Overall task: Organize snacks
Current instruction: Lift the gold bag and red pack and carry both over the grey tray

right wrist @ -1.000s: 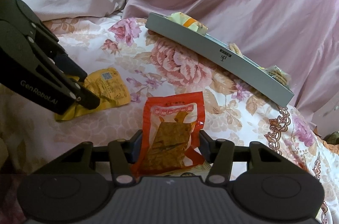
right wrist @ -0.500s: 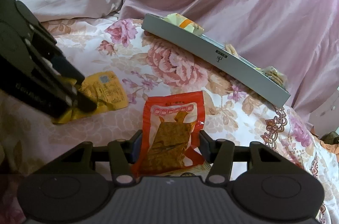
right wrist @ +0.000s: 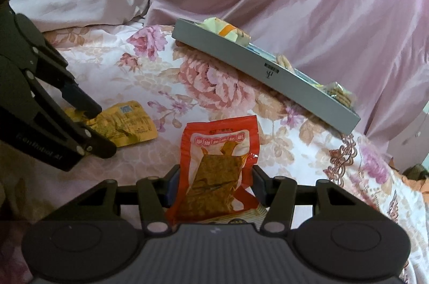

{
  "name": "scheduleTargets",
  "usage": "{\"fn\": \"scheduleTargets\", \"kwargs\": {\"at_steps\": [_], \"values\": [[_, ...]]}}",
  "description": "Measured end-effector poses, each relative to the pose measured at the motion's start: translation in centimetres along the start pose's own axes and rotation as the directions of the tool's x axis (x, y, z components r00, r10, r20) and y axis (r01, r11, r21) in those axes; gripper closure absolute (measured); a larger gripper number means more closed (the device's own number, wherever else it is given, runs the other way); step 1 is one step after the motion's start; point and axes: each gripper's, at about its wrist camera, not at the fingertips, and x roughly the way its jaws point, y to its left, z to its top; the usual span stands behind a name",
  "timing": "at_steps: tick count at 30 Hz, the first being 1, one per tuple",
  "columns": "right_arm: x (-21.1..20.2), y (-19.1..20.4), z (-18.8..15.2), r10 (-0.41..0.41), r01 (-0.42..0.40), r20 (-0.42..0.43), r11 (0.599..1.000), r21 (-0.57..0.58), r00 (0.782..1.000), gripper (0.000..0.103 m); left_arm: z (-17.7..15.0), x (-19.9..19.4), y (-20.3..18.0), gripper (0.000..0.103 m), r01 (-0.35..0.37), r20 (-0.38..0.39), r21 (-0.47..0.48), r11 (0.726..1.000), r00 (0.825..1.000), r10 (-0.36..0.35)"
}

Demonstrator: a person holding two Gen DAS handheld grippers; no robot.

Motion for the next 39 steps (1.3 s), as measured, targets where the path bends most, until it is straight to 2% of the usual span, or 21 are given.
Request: {"fn": "scheduleTargets", "kwargs": {"at_steps": [2,7,14,20,24,34,39], "values": [[-0.2,0.1,0.0,-0.013,0.013,0.007,1.000,-0.016,1.000,0.044,0.0,-0.4,-0.3,0.055,-0.013,0.020,0.020,1.000,1.000,0.012],[-0.7,-0.1,0.2,-0.035,0.036,0.024,0.999,-0.020,0.999,0.044,0.4,-1.1,0.1,0.055,-0.028,0.054,-0.009,1.000,0.998,0.028],[-1.1,0.0,0.3,-0.056,0.057,0.049,0.998,-0.033,0.997,0.044,1.4,-1.8,1.1,0.055,-0.047,0.096,-0.093,0.995,0.994,0.056],[-1.5,-0.4,0.5,-0.092,0.094,0.081,0.995,-0.032,0.992,0.044,3.4,-2.6,2.0,0.054,-0.063,0.166,-0.148,0.987,0.982,0.088],[-1.7,-0.7,1.3,-0.116,0.124,0.136,0.991,-0.050,0.984,0.044,4.9,-2.9,2.5,0.054,-0.064,0.220,-0.187,0.980,0.970,0.106],[-0.9,-4.0,4.6,-0.159,0.175,0.244,0.983,-0.045,0.957,0.044,11.5,-2.5,3.7,0.054,-0.076,0.343,-0.222,0.972,0.927,0.151],[1.7,-8.4,7.9,-0.160,0.151,0.258,0.987,0.056,0.953,0.044,16.5,-0.8,4.9,0.054,-0.079,0.375,-0.204,0.976,0.914,0.152]]}}
